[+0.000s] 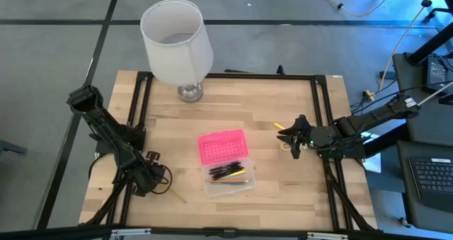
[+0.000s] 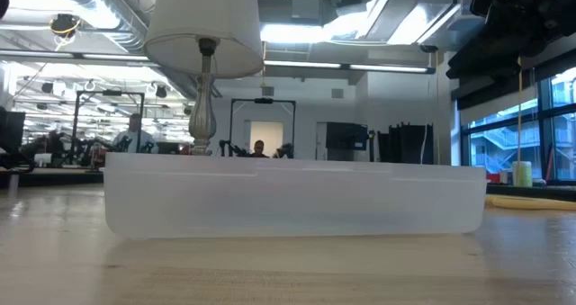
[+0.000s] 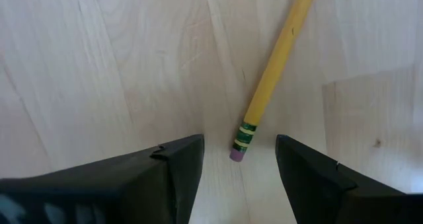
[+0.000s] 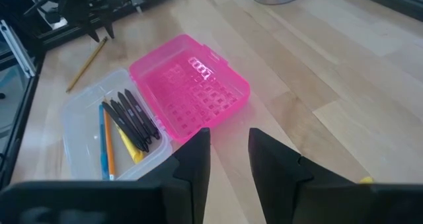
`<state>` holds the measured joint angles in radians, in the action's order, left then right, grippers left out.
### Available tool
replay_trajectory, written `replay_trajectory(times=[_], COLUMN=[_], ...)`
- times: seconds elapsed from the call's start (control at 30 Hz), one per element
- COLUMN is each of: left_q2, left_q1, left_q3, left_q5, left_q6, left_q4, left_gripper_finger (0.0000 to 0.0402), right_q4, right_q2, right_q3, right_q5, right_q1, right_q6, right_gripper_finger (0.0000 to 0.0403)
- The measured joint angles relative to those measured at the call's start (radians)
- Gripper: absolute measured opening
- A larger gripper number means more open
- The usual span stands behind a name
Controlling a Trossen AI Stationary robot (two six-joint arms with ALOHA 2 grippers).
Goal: Pick & place school supplies into a supply box
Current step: Put the yellow pencil into the transparent supply box
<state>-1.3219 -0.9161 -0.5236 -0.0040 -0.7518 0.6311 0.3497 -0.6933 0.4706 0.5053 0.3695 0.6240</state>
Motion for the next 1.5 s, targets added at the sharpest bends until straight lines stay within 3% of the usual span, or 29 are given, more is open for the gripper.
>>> replay_trajectory(times=[0.3,0.7,1.13,1.5], left_q2=[0.018,0.017,-0.017,-0.042], left_q1=[0.000,0.000,-0.014,-0.033], left_q3=[0.000,0.000,-0.004,-0.011], left_q5=[0.000,-0.001,-0.020,-0.011], left_q6=[-0.054,0.040,0.107,0.018], left_q4=[-0.003,0.000,0.016,0.015], left_gripper_finger=[0.0182,0.0180,0.0098,0.0093], right_q4=[0.000,0.000,0.000,0.000], right_q2=[0.000,0.000,0.000,0.000], right_q3=[0.000,0.000,0.000,0.000], right_q5=[0.000,0.000,-0.002,-0.002], right_q1=[0.000,0.000,0.000,0.000], right_q6=[0.000,0.001,0.003,0.001], right_gripper_finger=[0.0108,0.0108,0.0108,0.0108])
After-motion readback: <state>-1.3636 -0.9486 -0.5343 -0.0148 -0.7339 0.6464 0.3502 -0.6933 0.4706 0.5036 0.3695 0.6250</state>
